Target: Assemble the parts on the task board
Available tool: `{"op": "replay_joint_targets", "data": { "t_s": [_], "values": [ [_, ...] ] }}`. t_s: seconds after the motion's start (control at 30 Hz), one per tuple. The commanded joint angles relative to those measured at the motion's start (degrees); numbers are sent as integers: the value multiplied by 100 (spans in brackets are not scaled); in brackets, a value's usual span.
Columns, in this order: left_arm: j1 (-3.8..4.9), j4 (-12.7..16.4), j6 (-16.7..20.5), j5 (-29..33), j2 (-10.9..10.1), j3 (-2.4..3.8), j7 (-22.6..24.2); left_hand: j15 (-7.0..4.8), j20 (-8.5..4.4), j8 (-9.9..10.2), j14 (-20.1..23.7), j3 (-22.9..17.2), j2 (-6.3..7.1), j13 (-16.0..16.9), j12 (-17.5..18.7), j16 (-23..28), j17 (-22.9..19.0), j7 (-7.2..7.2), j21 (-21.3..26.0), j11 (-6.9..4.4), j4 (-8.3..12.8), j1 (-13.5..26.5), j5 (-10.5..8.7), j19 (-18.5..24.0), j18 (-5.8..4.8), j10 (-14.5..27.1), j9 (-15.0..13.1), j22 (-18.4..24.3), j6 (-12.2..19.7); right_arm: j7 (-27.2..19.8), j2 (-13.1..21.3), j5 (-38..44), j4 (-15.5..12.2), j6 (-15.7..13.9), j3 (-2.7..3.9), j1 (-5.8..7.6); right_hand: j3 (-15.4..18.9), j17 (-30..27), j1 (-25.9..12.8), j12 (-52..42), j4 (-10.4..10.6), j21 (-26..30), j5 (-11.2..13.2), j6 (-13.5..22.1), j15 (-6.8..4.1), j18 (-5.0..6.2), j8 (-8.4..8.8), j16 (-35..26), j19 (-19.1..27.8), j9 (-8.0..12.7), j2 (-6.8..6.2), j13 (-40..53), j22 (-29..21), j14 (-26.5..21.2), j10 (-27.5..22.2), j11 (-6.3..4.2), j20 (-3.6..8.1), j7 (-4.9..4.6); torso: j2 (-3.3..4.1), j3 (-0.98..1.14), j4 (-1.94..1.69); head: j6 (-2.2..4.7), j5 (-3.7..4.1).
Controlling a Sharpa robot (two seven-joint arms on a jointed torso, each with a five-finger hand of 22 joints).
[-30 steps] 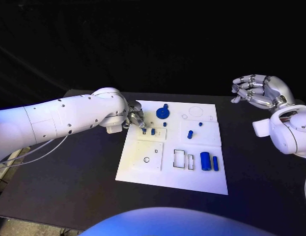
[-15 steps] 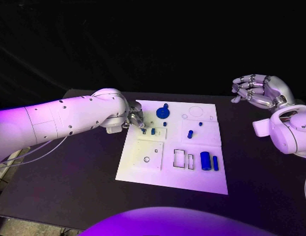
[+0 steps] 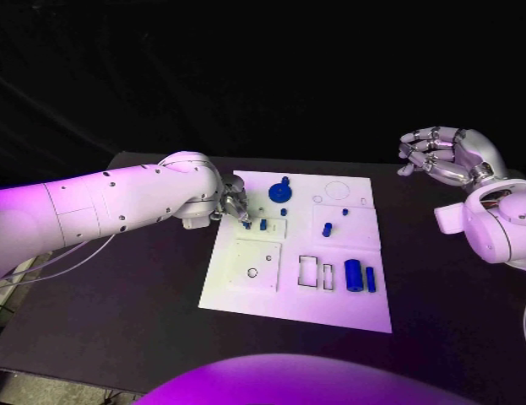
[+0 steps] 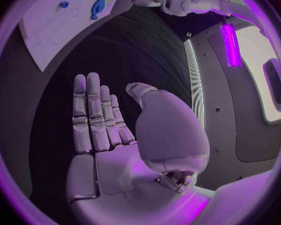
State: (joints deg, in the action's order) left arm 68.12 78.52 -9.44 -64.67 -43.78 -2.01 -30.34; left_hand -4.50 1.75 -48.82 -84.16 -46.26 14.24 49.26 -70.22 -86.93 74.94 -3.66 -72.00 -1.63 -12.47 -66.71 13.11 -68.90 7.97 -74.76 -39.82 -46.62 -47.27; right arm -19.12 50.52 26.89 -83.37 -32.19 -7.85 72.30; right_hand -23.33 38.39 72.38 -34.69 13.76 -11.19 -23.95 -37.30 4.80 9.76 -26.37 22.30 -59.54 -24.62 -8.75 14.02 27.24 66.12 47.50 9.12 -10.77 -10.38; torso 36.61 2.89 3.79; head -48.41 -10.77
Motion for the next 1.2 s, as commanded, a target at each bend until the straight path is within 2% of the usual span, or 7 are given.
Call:
{"op": "replay_joint_targets", "data": {
  "t_s": [0.03,1.2],
  "values": [
    [-8,27,-133,-33,13,-1,-5,-39,-15,-21,-417,-925,-71,-6,-26,-21,846,111,-23,-14,886,-4,18,-26,-6,-21,-138,4,-107,-59,-2,8,1,11,2,-3,9,5,-4,-37,-29,38,-4,43,21,57,-39,-35,-30,5,33,-5,-5,31,-48,2,-27,-303,1,1,-1,-1,7],
    [-56,36,44,-44,15,7,-6,-44,-20,-41,-418,-968,-69,15,-38,-23,850,116,-33,-19,897,13,19,-35,-10,-28,-149,-17,-105,-72,-2,8,7,5,1,-17,9,5,-4,-37,-29,38,-4,43,21,57,-39,-35,-30,5,33,-5,-5,31,-48,2,-27,-303,-1,1,-1,-12,17]
  ]
}}
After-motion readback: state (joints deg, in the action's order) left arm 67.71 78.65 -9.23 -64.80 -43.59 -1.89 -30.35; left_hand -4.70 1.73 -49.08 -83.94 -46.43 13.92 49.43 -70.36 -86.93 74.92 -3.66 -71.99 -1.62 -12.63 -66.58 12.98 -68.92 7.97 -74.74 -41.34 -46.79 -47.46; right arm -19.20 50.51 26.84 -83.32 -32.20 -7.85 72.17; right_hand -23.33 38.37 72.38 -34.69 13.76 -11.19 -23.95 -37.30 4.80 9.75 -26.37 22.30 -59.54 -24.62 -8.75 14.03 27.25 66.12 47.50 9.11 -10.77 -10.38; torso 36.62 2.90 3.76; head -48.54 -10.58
